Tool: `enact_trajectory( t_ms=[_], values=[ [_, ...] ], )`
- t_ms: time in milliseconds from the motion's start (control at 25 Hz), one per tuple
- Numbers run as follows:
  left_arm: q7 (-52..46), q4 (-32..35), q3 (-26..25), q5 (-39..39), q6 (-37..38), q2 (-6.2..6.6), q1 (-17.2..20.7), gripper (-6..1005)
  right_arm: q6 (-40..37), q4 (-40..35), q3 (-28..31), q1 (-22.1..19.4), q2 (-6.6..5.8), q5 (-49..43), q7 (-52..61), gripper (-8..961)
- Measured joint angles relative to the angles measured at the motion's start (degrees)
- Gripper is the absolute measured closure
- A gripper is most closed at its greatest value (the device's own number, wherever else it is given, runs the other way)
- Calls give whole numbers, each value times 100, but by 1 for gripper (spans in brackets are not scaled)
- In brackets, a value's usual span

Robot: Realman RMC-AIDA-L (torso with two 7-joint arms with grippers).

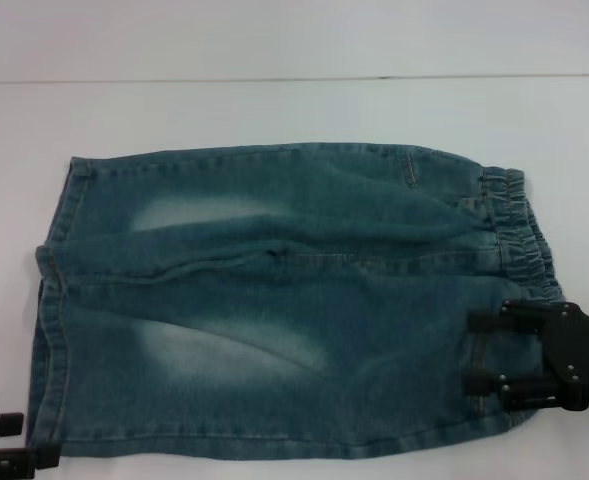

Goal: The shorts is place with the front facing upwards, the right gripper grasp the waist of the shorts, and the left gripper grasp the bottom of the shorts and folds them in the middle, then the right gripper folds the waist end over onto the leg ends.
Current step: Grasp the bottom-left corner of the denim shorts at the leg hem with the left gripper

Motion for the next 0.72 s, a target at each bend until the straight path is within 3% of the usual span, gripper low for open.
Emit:
enact_trajectory(
  t_ms=[720],
  values=[
    [-46,46,4,178,165,-25,-207,64,74,0,-10,-10,0,-9,76,35]
  ],
)
